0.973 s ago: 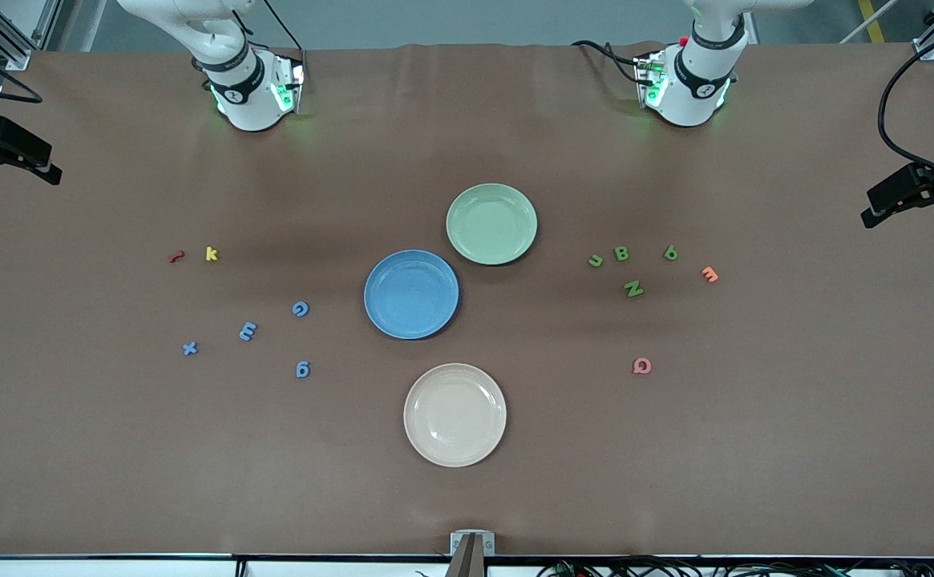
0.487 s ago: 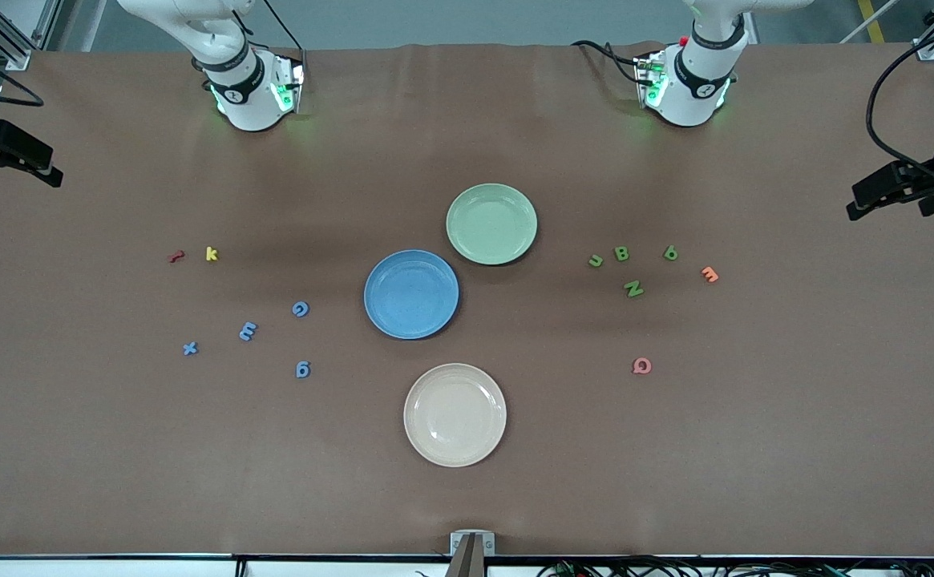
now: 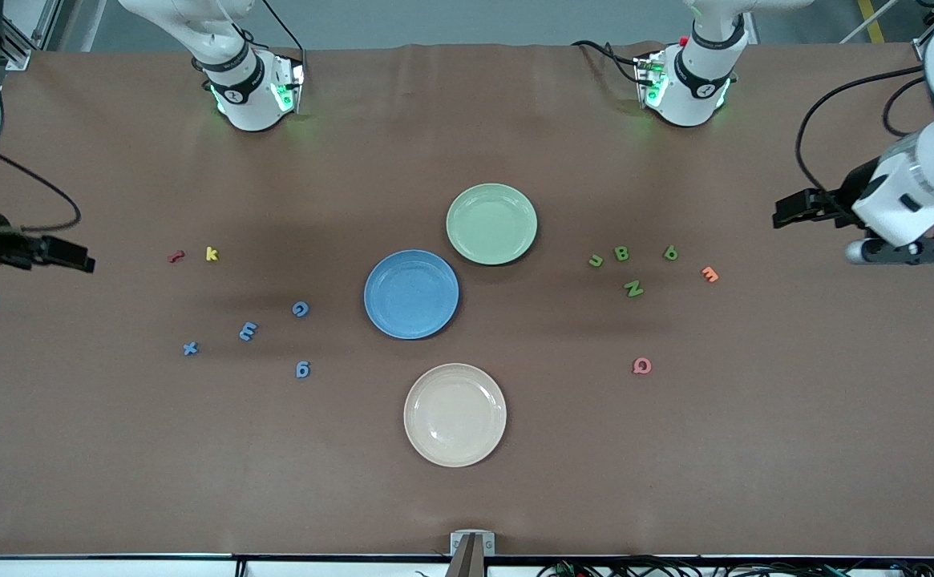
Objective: Sort letters by color into matching plates
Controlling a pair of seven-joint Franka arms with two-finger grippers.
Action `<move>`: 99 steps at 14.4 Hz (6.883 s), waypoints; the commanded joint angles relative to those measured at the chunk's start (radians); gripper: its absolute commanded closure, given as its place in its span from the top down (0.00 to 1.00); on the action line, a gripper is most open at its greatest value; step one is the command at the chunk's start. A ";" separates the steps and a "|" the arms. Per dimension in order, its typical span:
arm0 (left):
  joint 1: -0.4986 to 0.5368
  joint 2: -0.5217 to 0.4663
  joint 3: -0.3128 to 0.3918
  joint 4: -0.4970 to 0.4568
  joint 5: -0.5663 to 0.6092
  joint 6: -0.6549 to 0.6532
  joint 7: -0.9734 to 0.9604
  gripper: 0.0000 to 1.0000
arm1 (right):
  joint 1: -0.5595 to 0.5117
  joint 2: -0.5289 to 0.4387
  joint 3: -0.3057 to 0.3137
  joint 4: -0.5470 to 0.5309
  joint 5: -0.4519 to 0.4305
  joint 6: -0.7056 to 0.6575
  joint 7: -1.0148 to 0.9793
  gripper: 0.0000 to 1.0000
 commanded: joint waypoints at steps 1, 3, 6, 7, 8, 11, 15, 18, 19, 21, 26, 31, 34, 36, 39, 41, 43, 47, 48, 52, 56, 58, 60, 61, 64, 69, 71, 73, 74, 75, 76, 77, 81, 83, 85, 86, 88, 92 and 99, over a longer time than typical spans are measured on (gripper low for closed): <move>0.006 -0.021 -0.056 -0.125 -0.009 0.115 -0.067 1.00 | -0.021 0.069 0.012 -0.025 0.009 0.098 0.004 1.00; 0.009 -0.041 -0.075 -0.220 -0.009 0.220 -0.081 1.00 | -0.015 0.078 0.013 -0.150 0.011 0.265 0.010 1.00; 0.007 -0.049 -0.112 -0.331 -0.003 0.350 -0.131 1.00 | -0.010 0.101 0.013 -0.304 0.011 0.486 0.015 0.99; 0.007 -0.050 -0.119 -0.372 -0.001 0.413 -0.144 1.00 | -0.012 0.113 0.013 -0.335 0.011 0.539 0.013 0.99; 0.007 -0.049 -0.129 -0.411 -0.003 0.473 -0.153 1.00 | -0.012 0.132 0.013 -0.344 0.011 0.566 0.012 0.99; 0.004 -0.041 -0.143 -0.526 0.002 0.622 -0.161 1.00 | -0.009 0.201 0.013 -0.358 0.011 0.655 0.012 0.97; 0.006 -0.010 -0.158 -0.647 0.031 0.775 -0.161 0.99 | -0.010 0.267 0.015 -0.415 0.011 0.841 0.013 0.97; 0.006 0.017 -0.158 -0.705 0.054 0.846 -0.161 0.98 | -0.010 0.301 0.016 -0.418 0.011 0.878 0.015 0.92; 0.006 0.031 -0.158 -0.727 0.074 0.881 -0.161 0.98 | -0.009 0.308 0.016 -0.418 0.011 0.883 0.015 0.91; 0.006 0.055 -0.158 -0.756 0.085 0.929 -0.161 0.98 | -0.009 0.321 0.016 -0.418 0.011 0.893 0.015 0.85; 0.012 0.128 -0.158 -0.795 0.105 1.041 -0.161 0.95 | -0.009 0.347 0.018 -0.418 0.012 0.906 0.015 0.70; 0.013 0.175 -0.156 -0.799 0.105 1.091 -0.159 0.89 | -0.007 0.357 0.018 -0.421 0.012 0.915 0.016 0.60; 0.015 0.181 -0.155 -0.805 0.123 1.091 -0.159 0.83 | -0.007 0.357 0.019 -0.419 0.012 0.910 0.020 0.38; 0.021 0.197 -0.155 -0.805 0.157 1.102 -0.161 0.77 | -0.007 0.357 0.019 -0.419 0.012 0.909 0.020 0.16; 0.038 0.209 -0.155 -0.805 0.164 1.130 -0.161 0.73 | -0.009 0.356 0.019 -0.416 0.012 0.904 0.009 0.02; 0.038 0.209 -0.155 -0.804 0.164 1.130 -0.161 0.68 | -0.006 0.347 0.019 -0.415 0.012 0.894 0.016 0.00; 0.038 0.209 -0.155 -0.804 0.164 1.130 -0.161 0.59 | 0.028 0.301 0.019 -0.389 0.012 0.791 0.051 0.00; 0.038 0.209 -0.155 -0.804 0.164 1.130 -0.161 0.41 | 0.166 0.171 0.028 -0.350 0.046 0.569 0.377 0.00; 0.038 0.209 -0.155 -0.804 0.164 1.130 -0.161 0.37 | 0.231 0.149 0.027 -0.357 0.073 0.542 0.476 0.00; 0.038 0.207 -0.155 -0.799 0.164 1.128 -0.162 0.24 | 0.488 0.127 0.027 -0.364 0.100 0.565 0.915 0.00; 0.038 0.172 -0.158 -0.789 0.164 1.118 -0.164 0.23 | 0.661 0.161 0.025 -0.370 0.103 0.682 1.199 0.00; 0.030 0.129 -0.161 -0.776 0.164 1.049 -0.184 0.23 | 0.707 0.185 0.025 -0.367 0.103 0.709 1.269 0.00; 0.023 0.090 -0.205 -0.750 0.164 0.926 -0.222 0.23 | 0.731 0.234 0.024 -0.364 0.100 0.764 1.297 0.00; 0.023 0.076 -0.236 -0.736 0.164 0.883 -0.257 0.23 | 0.729 0.257 0.024 -0.357 0.095 0.781 1.297 0.00; 0.021 0.071 -0.342 -0.684 0.164 0.816 -0.401 0.23 | 0.726 0.328 0.018 -0.308 0.088 0.785 1.297 0.00; 0.016 0.155 -0.535 -0.552 0.132 0.771 -0.683 0.23 | 0.706 0.370 0.015 -0.268 0.071 0.782 1.297 0.33; -0.010 0.226 -0.590 -0.487 0.132 0.771 -0.809 0.23 | 0.698 0.370 0.013 -0.260 0.069 0.777 1.296 1.00; -0.087 0.273 -0.592 -0.436 0.134 0.772 -0.918 0.23 | 0.694 0.368 0.013 -0.237 0.071 0.760 1.288 1.00; -0.114 0.298 -0.592 -0.413 0.138 0.774 -0.955 0.23 | 0.685 0.364 0.013 -0.222 0.069 0.727 1.278 1.00; -0.143 0.327 -0.590 -0.387 0.144 0.774 -0.987 0.23 | 0.669 0.364 0.013 -0.191 0.052 0.672 1.244 1.00; -0.167 0.350 -0.589 -0.371 0.147 0.777 -1.010 0.23 | 0.645 0.354 0.013 -0.177 0.034 0.622 1.180 1.00; -0.195 0.374 -0.587 -0.361 0.148 0.782 -1.037 0.23 | 0.616 0.339 0.013 -0.180 0.031 0.598 1.102 1.00; -0.270 0.425 -0.586 -0.341 0.189 0.806 -1.133 0.23 | 0.504 0.244 0.013 -0.298 0.031 0.631 0.778 1.00; -0.307 0.466 -0.584 -0.327 0.226 0.820 -1.169 0.23 | 0.458 0.187 0.013 -0.419 0.031 0.717 0.670 1.00; -0.310 0.499 -0.584 -0.313 0.284 0.821 -1.201 0.24 | 0.421 0.163 0.013 -0.522 0.031 0.812 0.586 1.00; -0.312 0.505 -0.586 -0.313 0.296 0.821 -1.219 0.25 | 0.401 0.163 0.013 -0.565 0.031 0.862 0.552 1.00; -0.318 0.523 -0.584 -0.305 0.322 0.823 -1.224 0.25 | 0.392 0.170 0.013 -0.631 0.031 0.968 0.524 1.00; -0.317 0.523 -0.586 -0.299 0.332 0.821 -1.221 0.77 | 0.393 0.173 0.013 -0.654 0.031 0.999 0.521 1.00; -0.176 0.396 -0.590 -0.301 0.330 0.747 -1.131 0.96 | 0.399 0.216 0.013 -0.653 0.029 1.024 0.518 0.64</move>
